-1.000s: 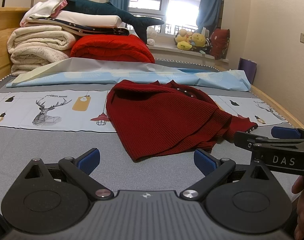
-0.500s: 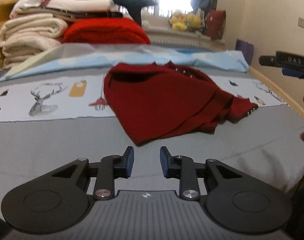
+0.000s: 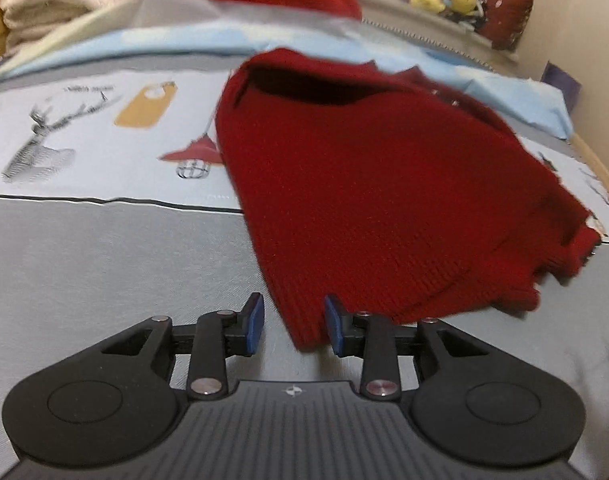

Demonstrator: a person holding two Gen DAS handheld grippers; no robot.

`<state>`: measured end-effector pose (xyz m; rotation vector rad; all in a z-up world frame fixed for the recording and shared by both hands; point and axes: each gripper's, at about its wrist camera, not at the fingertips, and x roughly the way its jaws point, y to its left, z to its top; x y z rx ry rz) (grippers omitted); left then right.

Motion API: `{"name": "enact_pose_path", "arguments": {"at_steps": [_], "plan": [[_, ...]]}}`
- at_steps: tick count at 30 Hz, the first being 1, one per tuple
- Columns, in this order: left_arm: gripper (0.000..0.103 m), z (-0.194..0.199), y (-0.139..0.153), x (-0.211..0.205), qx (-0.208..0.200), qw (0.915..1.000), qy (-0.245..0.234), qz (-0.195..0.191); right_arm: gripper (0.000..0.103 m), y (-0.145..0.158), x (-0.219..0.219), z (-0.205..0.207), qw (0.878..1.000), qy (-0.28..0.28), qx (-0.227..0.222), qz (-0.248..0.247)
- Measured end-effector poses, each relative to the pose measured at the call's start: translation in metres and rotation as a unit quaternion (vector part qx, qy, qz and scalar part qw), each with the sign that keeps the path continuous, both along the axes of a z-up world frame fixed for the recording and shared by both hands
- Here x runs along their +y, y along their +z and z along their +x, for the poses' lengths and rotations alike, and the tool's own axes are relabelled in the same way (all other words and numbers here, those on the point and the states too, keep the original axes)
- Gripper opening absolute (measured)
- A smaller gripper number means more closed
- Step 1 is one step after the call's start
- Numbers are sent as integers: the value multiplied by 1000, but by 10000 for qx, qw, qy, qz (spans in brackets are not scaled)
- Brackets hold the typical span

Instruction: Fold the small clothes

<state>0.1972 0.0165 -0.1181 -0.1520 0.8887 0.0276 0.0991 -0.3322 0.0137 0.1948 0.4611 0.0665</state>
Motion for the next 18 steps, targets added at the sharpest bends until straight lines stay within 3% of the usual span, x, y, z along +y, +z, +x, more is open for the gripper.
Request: {"name": "enact_pose_path", "arguments": {"at_steps": [1,4,7,8,11,14,16,18], "plan": [[46,7,-5,-1,72,10000,-23,2,95,0,-4,-1,10000,-88,22,2],[46,24,-18,-1,315,9995,-17,-50,95,0,-16,-2,9995,-275,94,137],[13,32,-15,-3,325,9987,-393,40,94,1,-27,-2,9988,-394,141,251],[8,32,-9,-5,290,9974,-625,220,92,1,-30,-2,9986,-455,134,246],[7,24,23,14,-76,9917,-1230,372,89,-1,-37,0,9974,-648,159,283],[6,12,52,55,-275,9892,-1343,509,83,-4,-44,4,9953,-851,273,384],[6,2,59,89,-158,9873,-1308,884,81,-5,-46,6,9940,-940,332,450],[5,-13,48,122,69,9762,-1398,1654,78,-7,-47,7,9934,-965,355,508]]}}
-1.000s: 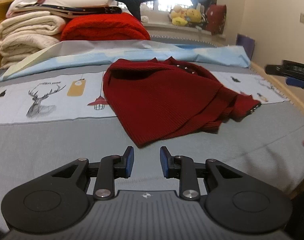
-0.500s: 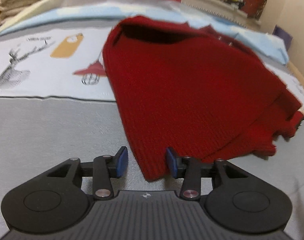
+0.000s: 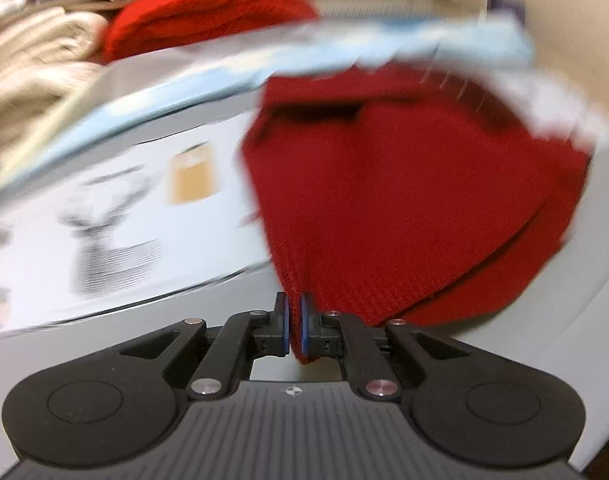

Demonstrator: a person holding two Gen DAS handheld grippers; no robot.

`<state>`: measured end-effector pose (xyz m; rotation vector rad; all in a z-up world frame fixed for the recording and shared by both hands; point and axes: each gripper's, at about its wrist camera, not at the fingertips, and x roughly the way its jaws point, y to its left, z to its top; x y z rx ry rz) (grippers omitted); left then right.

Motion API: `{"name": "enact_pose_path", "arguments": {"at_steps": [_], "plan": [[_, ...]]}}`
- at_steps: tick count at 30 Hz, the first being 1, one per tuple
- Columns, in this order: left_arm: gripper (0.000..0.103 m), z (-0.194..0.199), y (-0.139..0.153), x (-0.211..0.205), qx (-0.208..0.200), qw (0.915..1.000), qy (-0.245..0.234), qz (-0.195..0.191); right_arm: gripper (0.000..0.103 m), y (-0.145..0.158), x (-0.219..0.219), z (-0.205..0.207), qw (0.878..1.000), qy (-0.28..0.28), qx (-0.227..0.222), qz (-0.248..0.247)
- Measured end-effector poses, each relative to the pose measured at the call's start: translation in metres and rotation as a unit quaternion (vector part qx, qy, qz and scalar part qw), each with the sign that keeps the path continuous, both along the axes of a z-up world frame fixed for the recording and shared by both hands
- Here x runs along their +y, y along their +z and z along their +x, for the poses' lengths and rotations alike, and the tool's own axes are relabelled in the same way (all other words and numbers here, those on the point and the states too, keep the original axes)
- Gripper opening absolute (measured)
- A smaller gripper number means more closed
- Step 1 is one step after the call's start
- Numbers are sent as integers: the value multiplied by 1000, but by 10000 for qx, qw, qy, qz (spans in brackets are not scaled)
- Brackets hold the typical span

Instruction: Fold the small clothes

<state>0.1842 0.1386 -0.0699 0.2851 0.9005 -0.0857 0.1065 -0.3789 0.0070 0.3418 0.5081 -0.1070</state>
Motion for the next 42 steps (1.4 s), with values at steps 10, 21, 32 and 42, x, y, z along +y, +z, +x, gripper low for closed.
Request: {"name": "enact_pose_path", "arguments": {"at_steps": [10,21,32,42], "plan": [[3,-31,-31,104,1116,9915,510,-444,48,-31,27,34,9954,501,781,236],[37,-13,-15,130,790,9740,1151,-1785,57,-111,108,110,9594,1184,2460,703],[40,19,-54,98,1459,9725,954,-1543,18,-137,145,112,9225,1979,3094,1186],[10,-23,12,15,484,9719,-520,-2246,11,-11,35,42,9869,1044,571,1093]]}}
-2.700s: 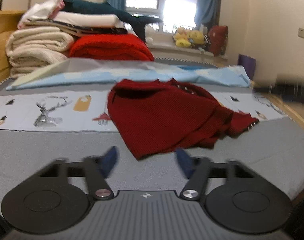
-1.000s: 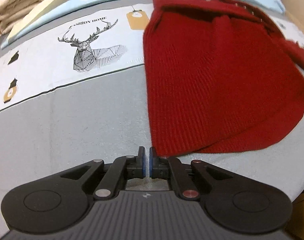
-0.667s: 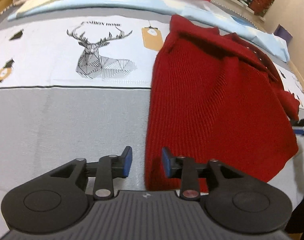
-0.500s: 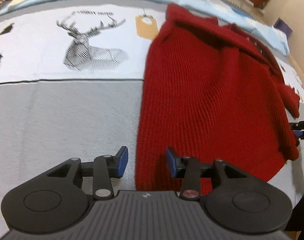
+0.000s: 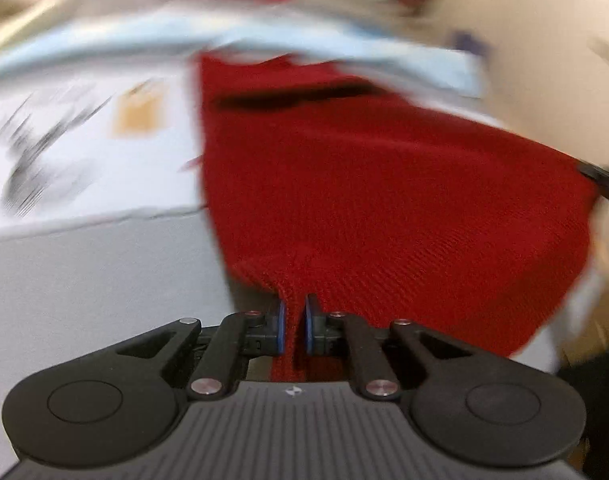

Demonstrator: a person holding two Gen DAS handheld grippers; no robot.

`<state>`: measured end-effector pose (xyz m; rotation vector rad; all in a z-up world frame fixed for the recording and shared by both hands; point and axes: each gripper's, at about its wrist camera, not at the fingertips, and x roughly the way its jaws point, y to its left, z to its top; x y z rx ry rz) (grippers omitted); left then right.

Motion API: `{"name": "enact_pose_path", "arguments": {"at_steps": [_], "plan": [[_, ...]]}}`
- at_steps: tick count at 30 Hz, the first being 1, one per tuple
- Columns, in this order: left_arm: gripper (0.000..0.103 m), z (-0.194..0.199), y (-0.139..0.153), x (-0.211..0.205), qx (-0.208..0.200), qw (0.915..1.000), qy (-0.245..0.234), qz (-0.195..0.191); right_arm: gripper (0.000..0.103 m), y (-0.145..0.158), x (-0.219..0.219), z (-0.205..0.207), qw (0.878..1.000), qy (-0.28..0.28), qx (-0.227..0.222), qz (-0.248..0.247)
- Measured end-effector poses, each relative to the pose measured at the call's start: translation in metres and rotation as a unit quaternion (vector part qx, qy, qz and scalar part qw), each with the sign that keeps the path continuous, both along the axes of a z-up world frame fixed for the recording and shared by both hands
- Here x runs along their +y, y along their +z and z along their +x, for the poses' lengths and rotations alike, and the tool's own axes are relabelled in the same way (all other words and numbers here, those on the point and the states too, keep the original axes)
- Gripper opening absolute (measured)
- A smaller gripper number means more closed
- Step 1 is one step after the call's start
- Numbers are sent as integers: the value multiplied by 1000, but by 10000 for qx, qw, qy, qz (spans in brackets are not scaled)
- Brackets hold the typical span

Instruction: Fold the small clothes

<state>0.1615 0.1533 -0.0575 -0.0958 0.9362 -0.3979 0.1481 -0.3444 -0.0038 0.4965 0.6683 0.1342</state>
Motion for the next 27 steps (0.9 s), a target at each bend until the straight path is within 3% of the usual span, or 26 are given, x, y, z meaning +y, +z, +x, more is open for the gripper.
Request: {"name": "enact_pose_path", "arguments": {"at_steps": [2,4,7,9,10,11,12,14,16,19,20,22,26,27], "plan": [[9,-18,7,-18,-3,9990,-433,63,11,19,-15,-26,9969,-224,-337,-674],[9,-32,-1,-23,250,9962,-676,486,11,20,-27,-43,9944,-223,-289,-992],[8,-42,-23,-3,857,9852,-679,1317,16,-1,-29,-44,9931,462,439,-981],[6,-52,-35,13,1175,9767,-874,1566,17,-22,-15,-39,9840,1103,1003,-978],[6,-59,-40,18,1325,9738,-1011,1546,18,-27,-9,-39,9797,1231,1097,-1139],[6,-64,-43,21,1427,9716,-1147,1497,27,-28,-7,-38,9786,1248,1123,-1192],[7,-69,-44,22,1484,9706,-1254,1424,39,-31,-10,-36,9810,1138,1159,-1058],[9,-69,-44,24,1483,9718,-1191,1392,43,-40,-22,-30,9878,709,1275,-542],[11,-62,-40,29,1454,9761,-887,1352,43,-55,-34,-24,9887,357,1442,-185],[15,-51,-33,39,1356,9825,-380,1218,45,-80,-37,-13,9830,-12,1815,-274],[23,-46,-30,41,1347,9837,-256,1159,45,-86,-37,-14,9813,-31,1908,-242],[34,-37,-30,43,1320,9851,-64,1100,45,-98,-33,-11,9782,23,2072,-159],[36,-23,-31,33,1366,9840,102,1135,44,-114,-4,-1,9676,378,2421,-612],[36,-17,-32,30,1353,9837,148,1177,38,-119,2,0,9633,489,2512,-804]]}}
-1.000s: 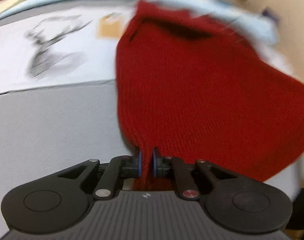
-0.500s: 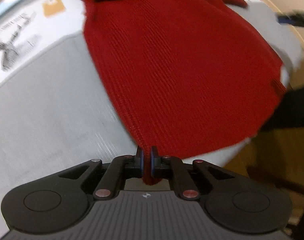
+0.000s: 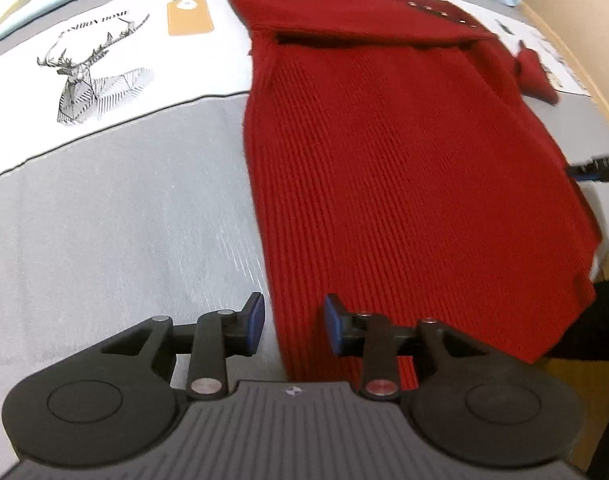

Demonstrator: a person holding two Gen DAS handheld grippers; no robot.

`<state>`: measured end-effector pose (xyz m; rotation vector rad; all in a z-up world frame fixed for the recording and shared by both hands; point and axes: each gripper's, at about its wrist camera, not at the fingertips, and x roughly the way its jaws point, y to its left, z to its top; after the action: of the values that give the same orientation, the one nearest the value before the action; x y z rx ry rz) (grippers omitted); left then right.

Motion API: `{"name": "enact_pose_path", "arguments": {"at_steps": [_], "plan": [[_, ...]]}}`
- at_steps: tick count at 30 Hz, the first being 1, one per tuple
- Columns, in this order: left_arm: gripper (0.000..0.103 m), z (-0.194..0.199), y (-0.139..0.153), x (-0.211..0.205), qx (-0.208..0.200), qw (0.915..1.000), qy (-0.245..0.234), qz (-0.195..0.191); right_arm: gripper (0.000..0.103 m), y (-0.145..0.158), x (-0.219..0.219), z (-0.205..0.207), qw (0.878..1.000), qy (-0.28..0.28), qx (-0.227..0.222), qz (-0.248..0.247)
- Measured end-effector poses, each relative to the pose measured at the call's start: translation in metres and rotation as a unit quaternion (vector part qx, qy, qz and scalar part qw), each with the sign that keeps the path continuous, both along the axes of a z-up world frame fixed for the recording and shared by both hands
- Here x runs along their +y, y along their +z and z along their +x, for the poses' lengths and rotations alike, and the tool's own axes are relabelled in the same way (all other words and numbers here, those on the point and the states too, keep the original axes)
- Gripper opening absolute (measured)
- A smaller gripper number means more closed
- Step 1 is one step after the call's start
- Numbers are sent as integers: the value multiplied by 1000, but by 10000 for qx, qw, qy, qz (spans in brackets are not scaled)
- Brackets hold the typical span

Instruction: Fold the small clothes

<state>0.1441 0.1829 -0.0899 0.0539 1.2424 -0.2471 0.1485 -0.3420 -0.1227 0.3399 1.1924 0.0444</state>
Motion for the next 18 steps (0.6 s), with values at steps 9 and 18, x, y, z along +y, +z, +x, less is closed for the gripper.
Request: {"name": "enact_pose_path", "arguments": {"at_steps": [9,18], "plan": [[35,13,-24,-25,579,9973,-295,352,3,28,-30,-13,9941,-368,-773,-661],[4,-14,-28,-39,825,9861,-1261,704,41,12,-22,-21,9991,33,-195,-381]]}}
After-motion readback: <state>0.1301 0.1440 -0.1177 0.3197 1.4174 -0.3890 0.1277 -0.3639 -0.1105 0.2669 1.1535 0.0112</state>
